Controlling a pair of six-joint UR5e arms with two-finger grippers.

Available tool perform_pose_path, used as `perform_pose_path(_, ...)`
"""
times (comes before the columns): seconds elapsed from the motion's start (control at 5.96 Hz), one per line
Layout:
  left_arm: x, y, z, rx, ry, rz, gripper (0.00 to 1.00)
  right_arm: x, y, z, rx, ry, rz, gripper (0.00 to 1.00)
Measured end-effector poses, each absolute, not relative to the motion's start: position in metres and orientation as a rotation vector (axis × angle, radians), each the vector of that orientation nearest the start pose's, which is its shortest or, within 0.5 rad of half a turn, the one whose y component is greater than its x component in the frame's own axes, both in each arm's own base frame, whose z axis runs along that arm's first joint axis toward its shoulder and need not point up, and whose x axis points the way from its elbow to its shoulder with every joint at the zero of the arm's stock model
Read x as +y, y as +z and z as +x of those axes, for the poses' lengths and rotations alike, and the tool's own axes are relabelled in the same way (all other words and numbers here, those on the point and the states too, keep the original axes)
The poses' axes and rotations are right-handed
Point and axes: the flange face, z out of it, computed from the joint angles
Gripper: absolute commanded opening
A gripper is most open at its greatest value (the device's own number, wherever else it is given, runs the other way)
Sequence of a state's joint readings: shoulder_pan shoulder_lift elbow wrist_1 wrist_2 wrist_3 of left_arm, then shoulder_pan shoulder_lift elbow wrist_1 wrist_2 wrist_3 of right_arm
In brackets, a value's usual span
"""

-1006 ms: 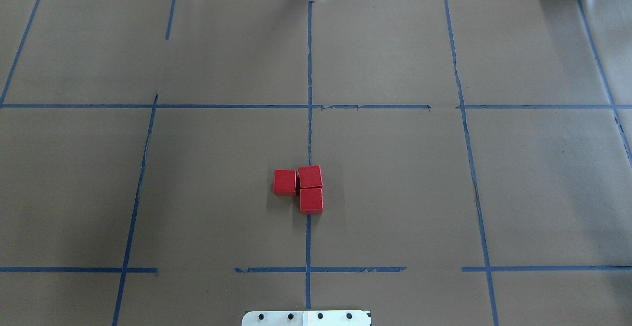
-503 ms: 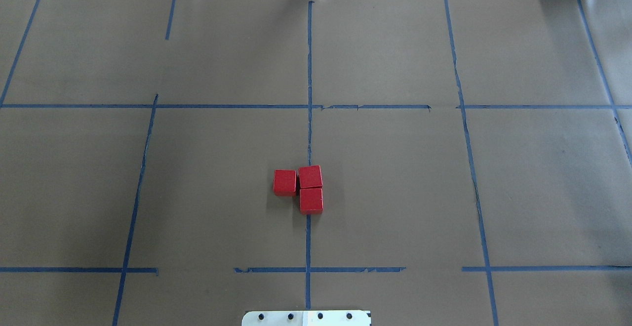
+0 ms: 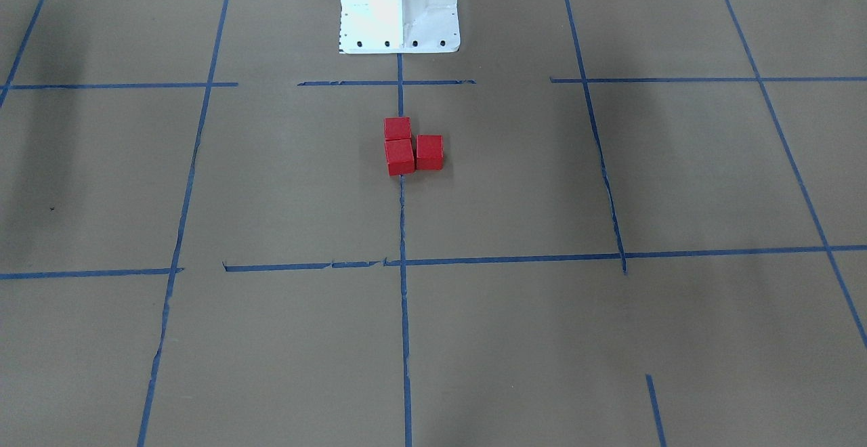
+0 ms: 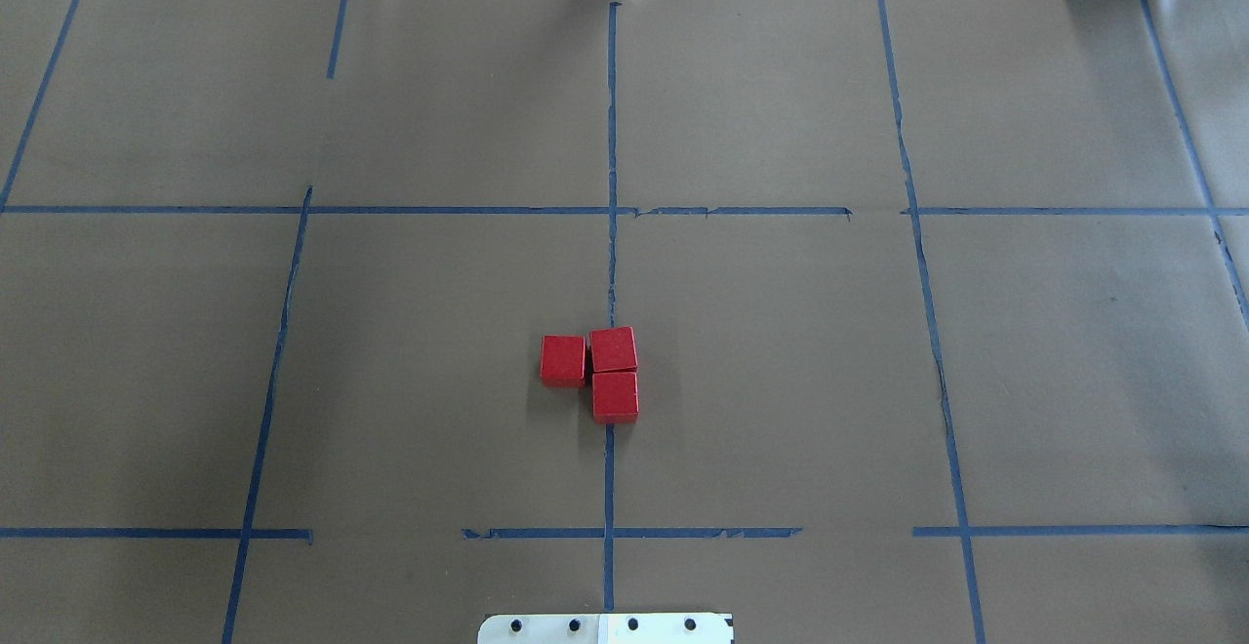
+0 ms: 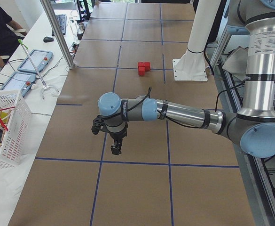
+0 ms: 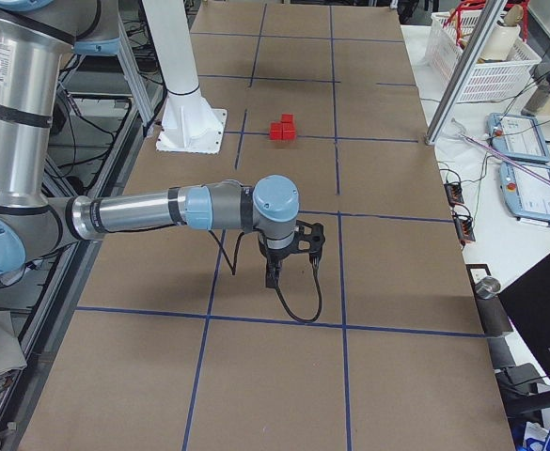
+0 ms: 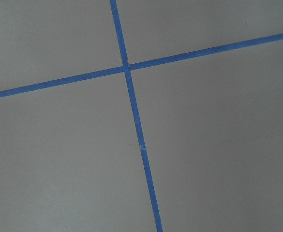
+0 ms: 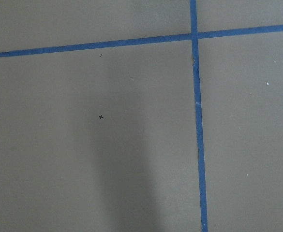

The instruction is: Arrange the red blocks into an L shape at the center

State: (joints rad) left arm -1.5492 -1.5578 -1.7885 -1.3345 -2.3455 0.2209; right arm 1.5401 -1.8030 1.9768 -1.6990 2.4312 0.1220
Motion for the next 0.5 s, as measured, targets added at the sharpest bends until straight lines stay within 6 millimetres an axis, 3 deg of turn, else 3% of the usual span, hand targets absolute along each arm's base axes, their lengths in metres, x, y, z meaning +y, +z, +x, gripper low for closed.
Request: perform_pose_path(0.5, -0.473, 0.5771, -0.0543, 0.773, 0.22, 0.057, 1.0, -0.3901, 0.5662, 0.0467, -0.858, 0.065, -0.016, 1.0)
